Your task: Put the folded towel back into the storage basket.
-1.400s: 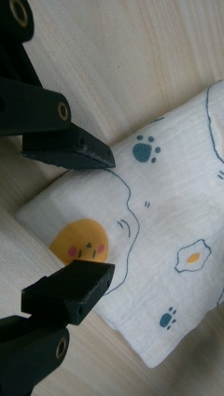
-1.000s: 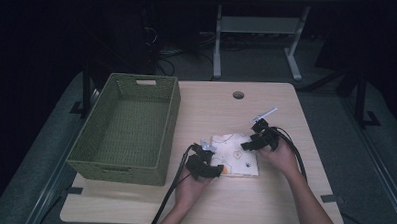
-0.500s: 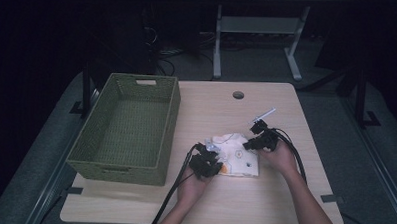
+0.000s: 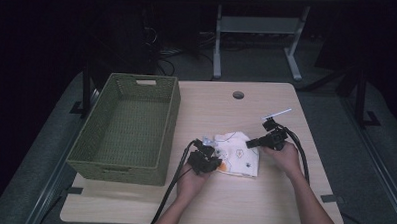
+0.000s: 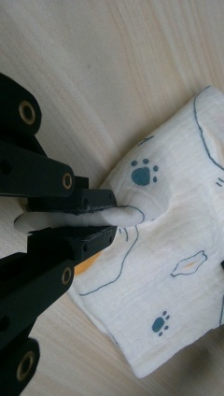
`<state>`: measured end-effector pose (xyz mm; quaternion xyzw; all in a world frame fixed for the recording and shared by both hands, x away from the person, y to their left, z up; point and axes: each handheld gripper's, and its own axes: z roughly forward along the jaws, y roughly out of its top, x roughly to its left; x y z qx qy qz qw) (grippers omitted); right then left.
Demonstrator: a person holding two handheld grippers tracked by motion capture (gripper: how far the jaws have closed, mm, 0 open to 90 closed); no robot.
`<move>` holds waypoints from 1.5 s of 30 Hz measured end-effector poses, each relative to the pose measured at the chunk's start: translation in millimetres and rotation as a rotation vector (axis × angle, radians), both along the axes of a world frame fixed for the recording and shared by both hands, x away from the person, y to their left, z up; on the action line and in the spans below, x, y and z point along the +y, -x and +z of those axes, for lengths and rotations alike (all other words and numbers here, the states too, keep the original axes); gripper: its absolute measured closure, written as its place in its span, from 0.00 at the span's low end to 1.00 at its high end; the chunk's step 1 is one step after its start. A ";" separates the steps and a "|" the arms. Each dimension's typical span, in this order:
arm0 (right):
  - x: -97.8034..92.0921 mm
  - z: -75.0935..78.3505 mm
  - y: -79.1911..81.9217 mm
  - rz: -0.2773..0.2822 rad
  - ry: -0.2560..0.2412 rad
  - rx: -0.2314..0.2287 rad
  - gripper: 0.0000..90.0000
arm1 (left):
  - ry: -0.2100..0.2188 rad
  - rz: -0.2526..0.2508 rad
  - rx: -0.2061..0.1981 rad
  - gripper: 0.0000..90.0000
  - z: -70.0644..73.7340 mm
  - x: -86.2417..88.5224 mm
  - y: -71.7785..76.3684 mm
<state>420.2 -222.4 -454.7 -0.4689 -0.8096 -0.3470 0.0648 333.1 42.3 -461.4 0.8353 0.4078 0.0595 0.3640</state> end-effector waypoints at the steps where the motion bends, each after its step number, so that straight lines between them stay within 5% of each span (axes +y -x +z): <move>1: -0.2 1.4 0.4 0.001 -0.005 0.000 0.92 | 0.003 -0.002 -0.001 0.92 1.0 0.2 -0.3; 14: -9.4 16.6 4.0 -0.016 -0.086 0.000 0.92 | 0.043 -0.018 -0.038 0.92 24.8 3.9 -0.9; 30: -14.5 37.3 7.6 -0.016 -0.114 -0.019 0.92 | 0.167 -0.039 0.003 0.93 44.3 14.6 -5.3; 45: -14.8 67.5 8.0 -0.009 -0.179 -0.031 0.92 | 0.245 -0.067 0.006 0.93 85.1 35.3 -10.6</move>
